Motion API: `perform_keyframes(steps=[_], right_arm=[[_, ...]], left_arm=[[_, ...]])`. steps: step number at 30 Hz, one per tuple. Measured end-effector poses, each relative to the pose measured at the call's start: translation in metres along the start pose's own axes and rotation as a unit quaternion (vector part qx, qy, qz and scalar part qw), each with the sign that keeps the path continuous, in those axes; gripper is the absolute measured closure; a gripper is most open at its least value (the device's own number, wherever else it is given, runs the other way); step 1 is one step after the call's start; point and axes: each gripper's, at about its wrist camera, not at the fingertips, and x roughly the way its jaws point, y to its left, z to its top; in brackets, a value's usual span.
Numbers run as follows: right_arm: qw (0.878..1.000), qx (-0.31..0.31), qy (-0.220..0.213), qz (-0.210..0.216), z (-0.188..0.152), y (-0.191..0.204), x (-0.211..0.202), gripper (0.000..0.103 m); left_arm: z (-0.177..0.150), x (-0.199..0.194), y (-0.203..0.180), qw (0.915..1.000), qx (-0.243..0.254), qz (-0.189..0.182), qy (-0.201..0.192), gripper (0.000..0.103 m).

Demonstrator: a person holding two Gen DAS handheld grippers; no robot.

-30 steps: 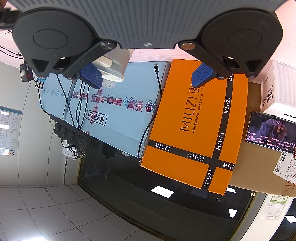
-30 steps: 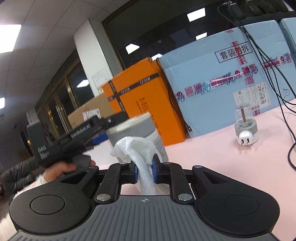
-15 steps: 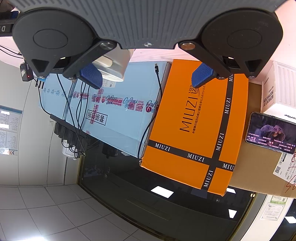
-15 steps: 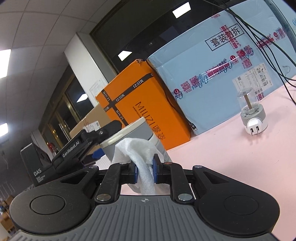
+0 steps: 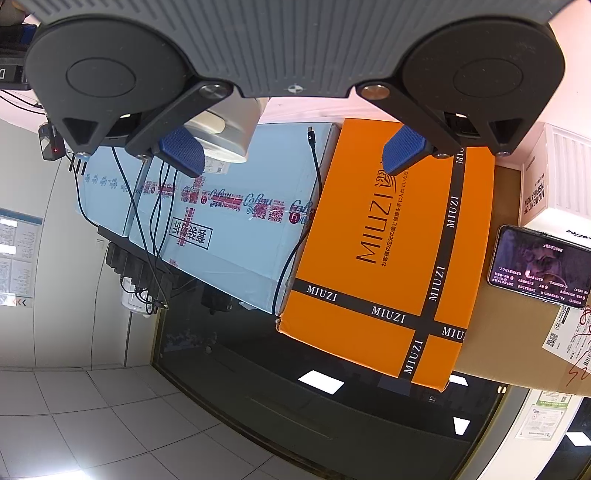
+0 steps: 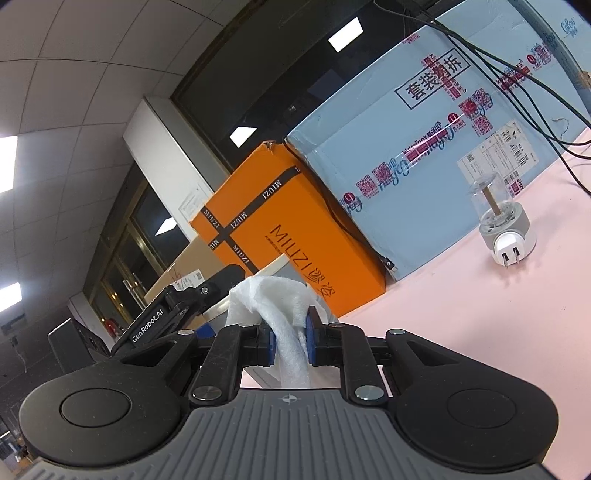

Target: Clean container

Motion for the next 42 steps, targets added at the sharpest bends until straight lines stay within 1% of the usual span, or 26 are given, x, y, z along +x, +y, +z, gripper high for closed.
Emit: perform_keyframes(steps=[5, 9, 14, 16, 18, 24, 26, 32, 38, 42], right_arm=[[1.000, -0.005, -0.001, -0.009, -0.003, 0.000, 0.001, 0.089], [1.000, -0.005, 0.010, -0.025, -0.007, -0.004, 0.002, 0.089], [0.997, -0.004, 0.040, -0.058, -0.015, -0.009, 0.007, 0.089], [0.997, 0.001, 0.043, -0.062, -0.015, -0.011, 0.007, 0.089], [0.998, -0.002, 0.034, -0.058, -0.015, -0.010, 0.005, 0.089], [1.000, 0.000, -0.005, -0.022, -0.004, 0.000, -0.002, 0.089], [1.000, -0.001, -0.010, -0.018, 0.000, 0.003, -0.001, 0.089], [1.000, 0.005, -0.006, -0.027, -0.001, 0.000, 0.002, 0.089], [0.998, 0.011, 0.022, -0.054, -0.009, -0.009, 0.006, 0.089], [0.998, 0.016, 0.029, -0.059, -0.012, -0.012, 0.008, 0.089]], left_arm=[[0.000, -0.001, -0.002, 1.0000, -0.001, 0.002, 0.000, 0.000], [0.000, 0.000, -0.001, 1.0000, -0.002, 0.003, 0.000, 0.000], [0.000, 0.001, -0.002, 1.0000, 0.000, 0.001, 0.000, 0.000], [-0.001, 0.001, -0.003, 1.0000, 0.000, 0.000, 0.000, 0.000], [0.000, 0.001, -0.003, 1.0000, 0.001, -0.001, 0.000, 0.000], [0.000, 0.002, -0.003, 1.0000, 0.002, -0.002, 0.000, 0.000], [0.000, 0.002, -0.003, 1.0000, 0.002, -0.002, -0.001, 0.000], [0.000, 0.003, -0.001, 1.0000, -0.002, 0.000, 0.000, 0.000], [0.000, 0.003, 0.000, 1.0000, -0.003, -0.002, 0.000, 0.000], [-0.001, 0.004, -0.001, 1.0000, -0.001, -0.002, 0.000, 0.000]])
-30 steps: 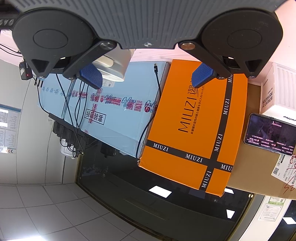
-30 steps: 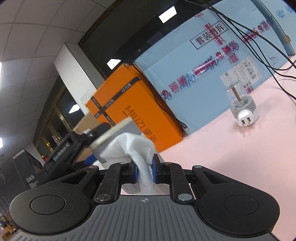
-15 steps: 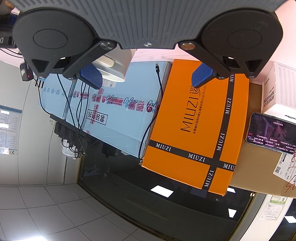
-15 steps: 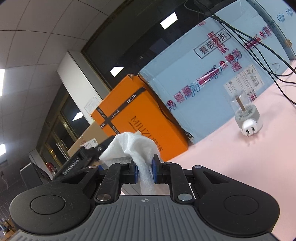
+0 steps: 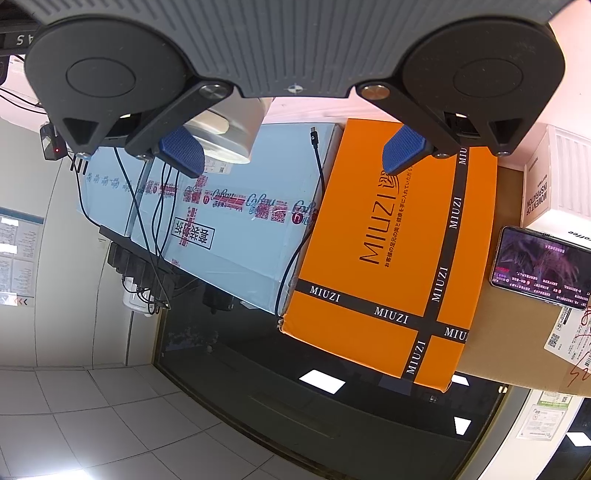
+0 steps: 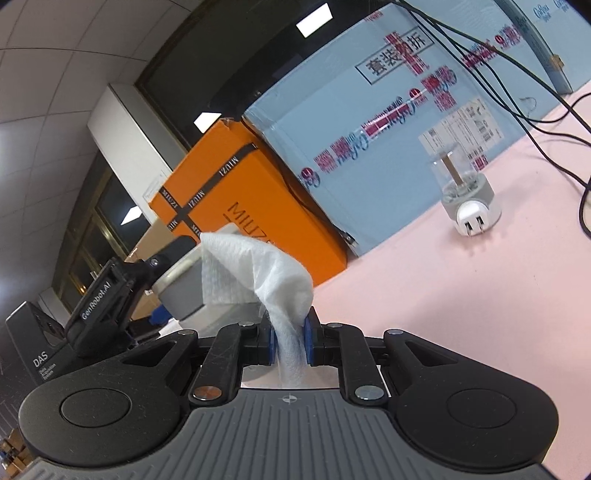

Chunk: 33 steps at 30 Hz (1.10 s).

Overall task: Clean container
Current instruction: 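Continue rubbing the tissue along the tumbler side with the right tool, then rub the white tissue around the tumbler rim with the right tool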

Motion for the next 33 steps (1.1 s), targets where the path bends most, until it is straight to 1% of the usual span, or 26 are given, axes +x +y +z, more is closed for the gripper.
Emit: perform_keyframes(steps=[2, 7, 13, 21, 24, 27, 30, 33], right_arm=[[1.000, 0.000, -0.002, 0.004, -0.001, 0.000, -0.001, 0.089], [0.998, 0.001, -0.031, 0.051, 0.004, 0.010, -0.011, 0.089], [0.997, 0.015, -0.040, 0.063, -0.001, 0.010, -0.010, 0.089], [0.998, 0.022, -0.036, 0.056, -0.006, 0.000, -0.007, 0.089], [0.998, 0.030, -0.026, 0.048, -0.007, -0.005, -0.005, 0.089], [0.998, 0.040, -0.025, 0.052, -0.007, -0.008, -0.005, 0.089], [0.995, 0.042, -0.033, 0.080, -0.008, -0.007, -0.008, 0.089], [0.995, 0.033, -0.034, 0.090, -0.008, -0.004, -0.009, 0.089]], left_arm=[[0.000, 0.001, 0.000, 1.0000, 0.000, 0.000, 0.000, 0.000], [0.000, 0.001, -0.001, 1.0000, 0.000, -0.001, 0.001, 0.000], [0.000, 0.001, -0.002, 1.0000, 0.002, 0.001, 0.000, 0.000], [0.000, 0.000, -0.002, 1.0000, 0.002, 0.001, -0.001, 0.000], [-0.001, 0.000, -0.003, 1.0000, 0.005, 0.001, -0.002, 0.000], [-0.001, -0.001, -0.003, 1.0000, 0.006, 0.000, -0.003, 0.000], [-0.001, -0.001, -0.004, 1.0000, 0.007, 0.000, -0.003, 0.000], [-0.001, -0.001, -0.004, 1.0000, 0.006, 0.000, -0.003, 0.000]])
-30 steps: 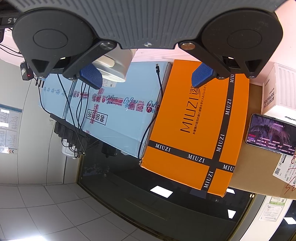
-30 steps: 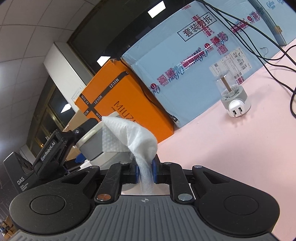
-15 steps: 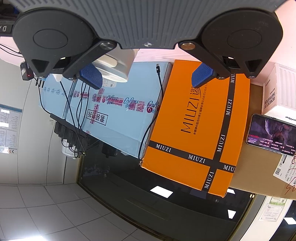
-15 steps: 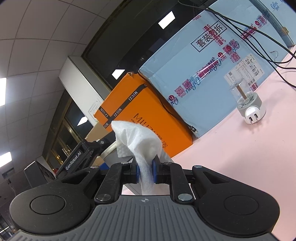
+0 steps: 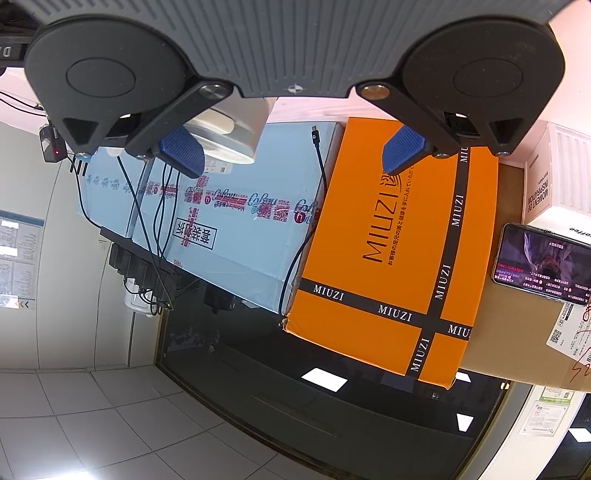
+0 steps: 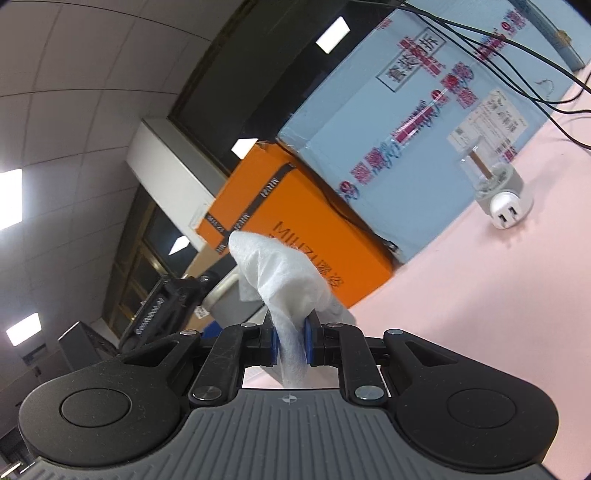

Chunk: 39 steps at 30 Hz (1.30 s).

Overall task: Clean container
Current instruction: 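Rub the white tissue around the tumbler rim with the right tool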

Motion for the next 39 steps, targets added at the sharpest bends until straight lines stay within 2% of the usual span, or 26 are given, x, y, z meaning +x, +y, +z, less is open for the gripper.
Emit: perform_keyframes(steps=[15, 17, 21, 28, 39], right_arm=[[0.999, 0.024, 0.031, -0.020, -0.004, -0.007, 0.007, 0.089], [0.999, 0.023, 0.032, -0.013, -0.004, -0.006, 0.006, 0.089], [0.999, 0.005, 0.028, 0.027, -0.006, 0.002, 0.005, 0.089], [0.999, 0.004, 0.009, 0.052, -0.002, 0.008, 0.002, 0.088], [0.999, -0.006, 0.047, 0.014, -0.008, 0.009, 0.009, 0.088]], left_arm=[[0.001, 0.001, 0.003, 1.0000, -0.004, 0.003, 0.000, 0.000], [0.001, 0.001, 0.003, 1.0000, -0.004, 0.002, 0.000, 0.000], [0.001, 0.000, 0.002, 1.0000, -0.002, 0.000, 0.000, 0.000], [0.001, 0.001, 0.002, 1.0000, -0.004, -0.001, 0.001, 0.000], [0.000, 0.002, 0.002, 1.0000, -0.004, 0.000, 0.001, 0.000]])
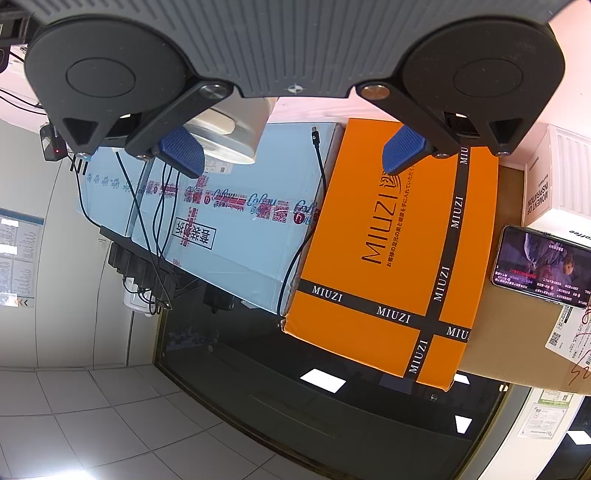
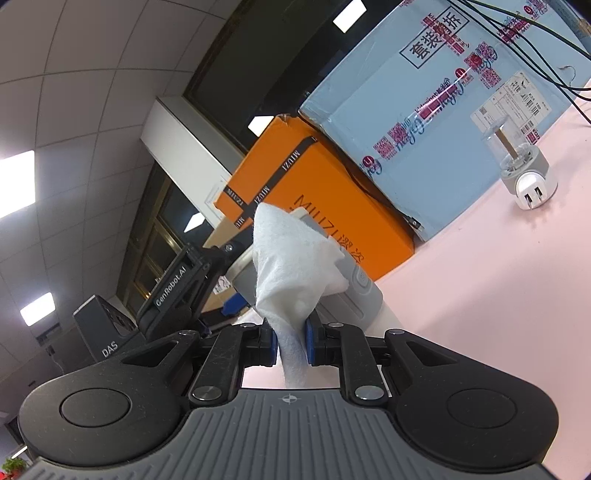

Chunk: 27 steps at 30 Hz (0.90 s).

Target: Clean container

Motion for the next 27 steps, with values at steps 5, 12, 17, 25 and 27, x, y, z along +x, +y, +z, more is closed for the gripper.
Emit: perform_keyframes(steps=[5, 12, 17, 25, 27], right_arm=[[1.000, -0.006, 0.020, -0.016, -0.002, 0.003, 0.004, 0.088], [1.000, -0.015, -0.005, 0.008, 0.005, 0.011, -0.002, 0.088], [1.000, -0.025, -0.004, 0.006, 0.006, 0.013, -0.001, 0.088], [0.998, -0.035, 0.040, -0.025, 0.000, 0.010, 0.008, 0.089], [0.997, -0.039, 0.049, -0.033, -0.001, 0.010, 0.010, 0.089]], left_arm=[[0.000, 0.000, 0.000, 1.0000, -0.001, 0.000, 0.000, 0.000], [0.000, 0.001, -0.001, 1.0000, 0.000, -0.001, 0.000, 0.000], [0.000, 0.000, -0.001, 1.0000, -0.002, 0.000, 0.001, 0.000], [-0.001, 0.000, -0.002, 1.0000, -0.002, -0.001, 0.001, 0.000], [-0.001, 0.000, -0.001, 1.0000, -0.003, -0.001, 0.001, 0.000]])
